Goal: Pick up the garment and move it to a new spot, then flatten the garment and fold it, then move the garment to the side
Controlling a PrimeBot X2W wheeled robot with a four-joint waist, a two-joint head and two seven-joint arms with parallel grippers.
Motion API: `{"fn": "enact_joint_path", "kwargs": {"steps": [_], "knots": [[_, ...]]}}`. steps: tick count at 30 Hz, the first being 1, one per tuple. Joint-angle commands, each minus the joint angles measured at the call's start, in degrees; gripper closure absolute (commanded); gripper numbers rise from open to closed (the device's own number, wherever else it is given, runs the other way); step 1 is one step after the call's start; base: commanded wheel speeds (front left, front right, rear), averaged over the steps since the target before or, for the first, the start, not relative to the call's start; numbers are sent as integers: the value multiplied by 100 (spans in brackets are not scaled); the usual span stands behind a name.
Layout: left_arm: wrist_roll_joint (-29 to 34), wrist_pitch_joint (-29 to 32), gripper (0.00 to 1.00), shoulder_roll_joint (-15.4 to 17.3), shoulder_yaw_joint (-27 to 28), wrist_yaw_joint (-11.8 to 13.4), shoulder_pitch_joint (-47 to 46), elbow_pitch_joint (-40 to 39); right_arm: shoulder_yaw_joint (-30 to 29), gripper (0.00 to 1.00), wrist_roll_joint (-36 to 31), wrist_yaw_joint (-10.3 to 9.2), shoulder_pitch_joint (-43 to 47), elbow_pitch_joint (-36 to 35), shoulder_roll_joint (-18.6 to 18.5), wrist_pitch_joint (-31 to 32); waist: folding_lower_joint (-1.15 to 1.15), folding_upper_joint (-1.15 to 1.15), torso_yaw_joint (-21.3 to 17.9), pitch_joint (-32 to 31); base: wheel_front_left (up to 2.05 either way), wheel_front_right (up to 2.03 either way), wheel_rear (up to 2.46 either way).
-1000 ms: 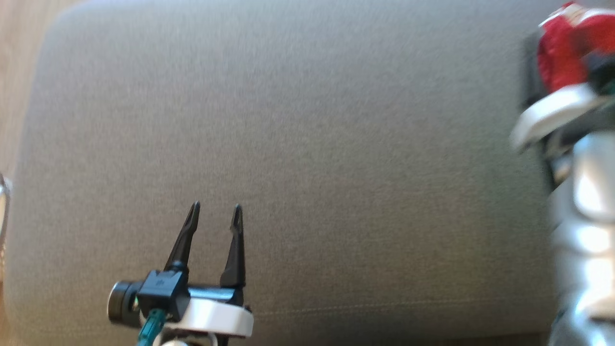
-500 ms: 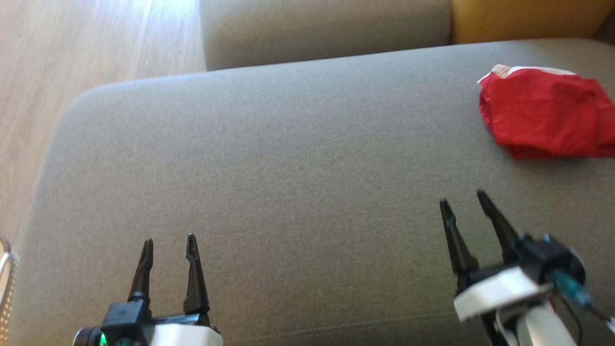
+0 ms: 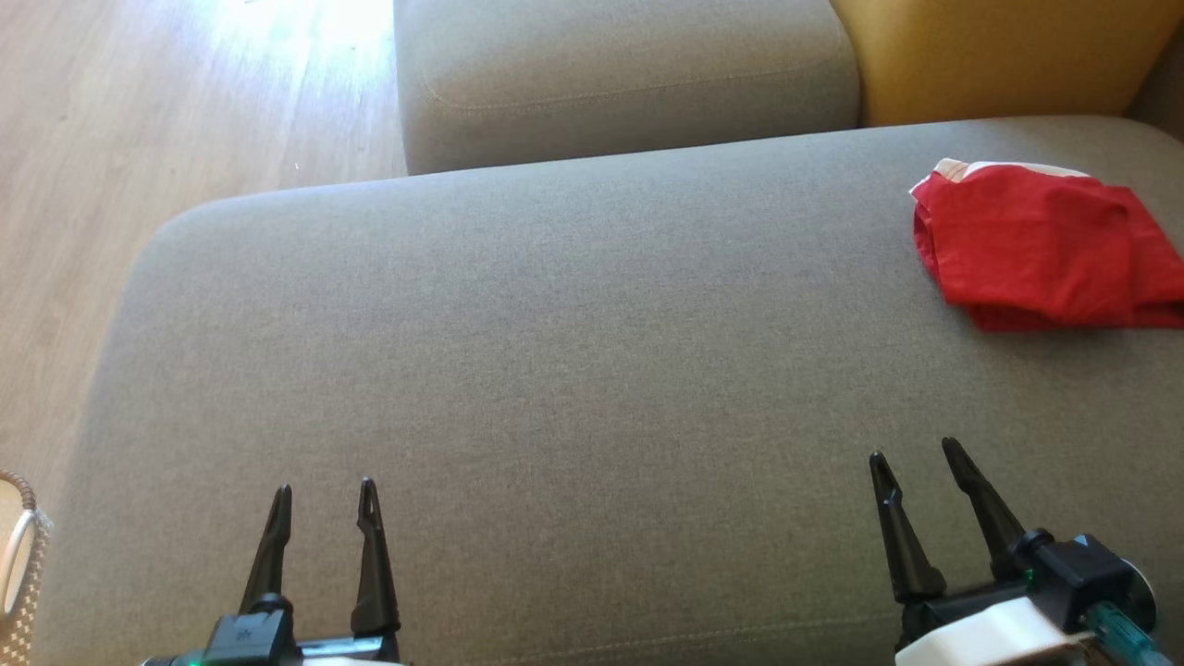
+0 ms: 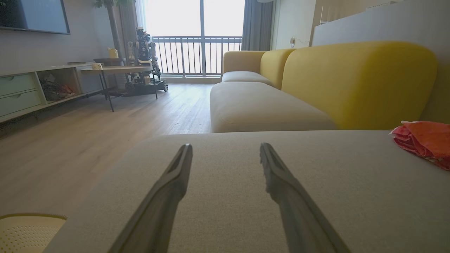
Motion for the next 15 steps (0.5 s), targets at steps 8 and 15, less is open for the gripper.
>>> {"fn": "enact_joint_path", "kwargs": {"steps": [8,15], "knots": [[22,-29,0,-27,214,-113,-140,-223,38,0,71,-2,-112,-236,-30,-55,0,0,43,-39,0,0,0],[-8,3,100,-3,-17,-97,40,326,-72,100,82,0,66,310,13,10,0,0,54,-37,0,0,0]]}}
